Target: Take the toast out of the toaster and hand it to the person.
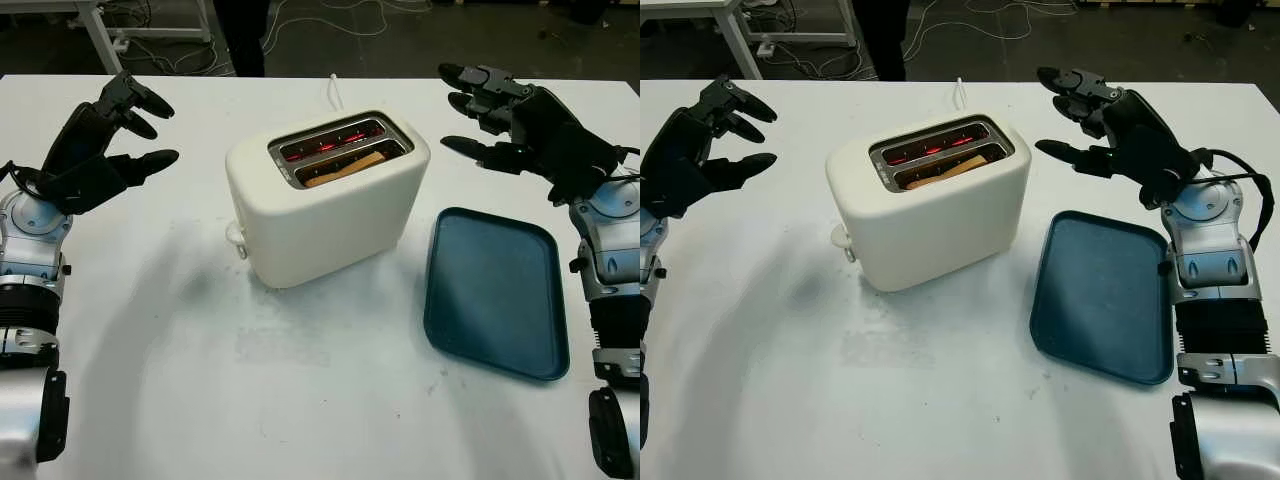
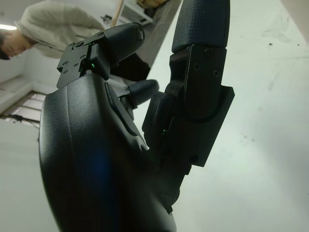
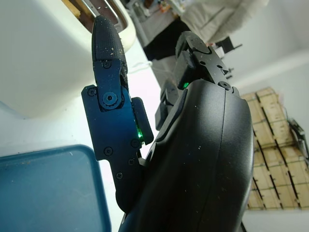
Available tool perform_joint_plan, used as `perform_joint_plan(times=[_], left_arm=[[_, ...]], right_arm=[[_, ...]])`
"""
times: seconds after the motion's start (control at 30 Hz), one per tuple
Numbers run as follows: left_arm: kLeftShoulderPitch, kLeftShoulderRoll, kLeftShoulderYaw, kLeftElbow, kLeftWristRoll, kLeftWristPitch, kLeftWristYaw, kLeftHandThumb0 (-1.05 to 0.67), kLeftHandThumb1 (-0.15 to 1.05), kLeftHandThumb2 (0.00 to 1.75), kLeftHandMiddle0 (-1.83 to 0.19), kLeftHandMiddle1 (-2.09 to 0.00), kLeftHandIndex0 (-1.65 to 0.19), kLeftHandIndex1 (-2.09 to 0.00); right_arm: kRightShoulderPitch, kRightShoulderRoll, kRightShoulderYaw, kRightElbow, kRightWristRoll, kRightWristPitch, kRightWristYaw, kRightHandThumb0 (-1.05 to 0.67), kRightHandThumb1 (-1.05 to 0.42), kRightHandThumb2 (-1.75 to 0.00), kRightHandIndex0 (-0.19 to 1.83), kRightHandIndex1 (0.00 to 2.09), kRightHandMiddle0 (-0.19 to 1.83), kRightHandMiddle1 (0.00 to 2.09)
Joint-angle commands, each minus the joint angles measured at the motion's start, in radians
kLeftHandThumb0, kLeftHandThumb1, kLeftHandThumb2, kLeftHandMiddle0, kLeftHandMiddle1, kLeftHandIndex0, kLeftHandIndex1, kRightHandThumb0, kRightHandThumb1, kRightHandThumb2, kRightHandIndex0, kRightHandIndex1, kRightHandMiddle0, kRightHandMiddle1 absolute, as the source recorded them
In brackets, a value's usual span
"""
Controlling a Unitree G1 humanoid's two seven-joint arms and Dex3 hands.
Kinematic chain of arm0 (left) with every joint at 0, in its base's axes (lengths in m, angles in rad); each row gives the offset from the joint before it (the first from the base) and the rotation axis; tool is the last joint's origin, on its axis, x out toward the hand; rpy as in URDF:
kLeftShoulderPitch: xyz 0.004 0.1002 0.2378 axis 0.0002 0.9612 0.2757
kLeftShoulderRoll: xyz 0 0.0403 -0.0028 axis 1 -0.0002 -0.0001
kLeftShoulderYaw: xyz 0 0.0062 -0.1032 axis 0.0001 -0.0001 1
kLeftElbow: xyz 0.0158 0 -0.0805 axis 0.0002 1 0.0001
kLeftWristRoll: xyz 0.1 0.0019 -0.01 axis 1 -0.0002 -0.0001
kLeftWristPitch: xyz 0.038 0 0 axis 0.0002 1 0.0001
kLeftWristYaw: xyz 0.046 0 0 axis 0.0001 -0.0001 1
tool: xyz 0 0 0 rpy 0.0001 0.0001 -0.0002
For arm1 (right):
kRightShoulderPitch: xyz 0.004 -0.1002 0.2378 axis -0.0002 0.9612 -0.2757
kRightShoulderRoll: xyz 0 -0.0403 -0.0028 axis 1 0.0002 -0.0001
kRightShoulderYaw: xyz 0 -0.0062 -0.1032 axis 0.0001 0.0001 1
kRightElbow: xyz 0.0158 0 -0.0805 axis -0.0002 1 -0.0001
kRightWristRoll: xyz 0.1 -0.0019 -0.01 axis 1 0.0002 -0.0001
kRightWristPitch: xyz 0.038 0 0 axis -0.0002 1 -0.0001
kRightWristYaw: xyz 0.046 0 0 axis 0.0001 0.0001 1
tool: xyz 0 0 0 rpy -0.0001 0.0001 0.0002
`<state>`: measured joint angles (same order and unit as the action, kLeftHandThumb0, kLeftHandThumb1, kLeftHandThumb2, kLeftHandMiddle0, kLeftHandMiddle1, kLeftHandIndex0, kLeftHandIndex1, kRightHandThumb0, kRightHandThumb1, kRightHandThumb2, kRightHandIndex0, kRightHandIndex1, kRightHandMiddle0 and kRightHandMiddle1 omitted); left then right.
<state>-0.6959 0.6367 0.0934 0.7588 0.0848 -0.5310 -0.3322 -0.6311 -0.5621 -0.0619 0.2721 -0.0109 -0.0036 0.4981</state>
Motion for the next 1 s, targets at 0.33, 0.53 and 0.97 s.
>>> perform_joint_plan(times=[0.33, 0.53, 0.97], left_arm=[[-0.004, 0.003, 0.0, 0.003, -0.001, -0.003, 0.0, -1.05, 0.92, 0.33, 0.0, -1.61, 0.0, -1.5], [-0.007, 0.0, 0.006, 0.015, -0.014, -0.014, -0.008, -1.05, 0.92, 0.33, 0.0, -1.6, 0.0, -1.48], [-0.01, -0.002, 0.005, 0.026, -0.015, -0.011, -0.009, -1.05, 0.92, 0.31, 0.0, -1.61, 0.0, -1.5]], right_arm=[[0.01, 0.0, -0.006, -0.005, 0.008, -0.003, -0.003, -0.68, -0.92, -0.22, 0.21, 0.0, 0.24, 0.0], [0.009, -0.003, -0.006, -0.011, 0.008, 0.008, 0.0, -0.69, -0.92, -0.22, 0.22, 0.01, 0.25, 0.0], [0.008, -0.003, -0.003, -0.01, 0.002, 0.011, -0.002, -0.7, -0.92, -0.22, 0.22, 0.0, 0.25, 0.0]])
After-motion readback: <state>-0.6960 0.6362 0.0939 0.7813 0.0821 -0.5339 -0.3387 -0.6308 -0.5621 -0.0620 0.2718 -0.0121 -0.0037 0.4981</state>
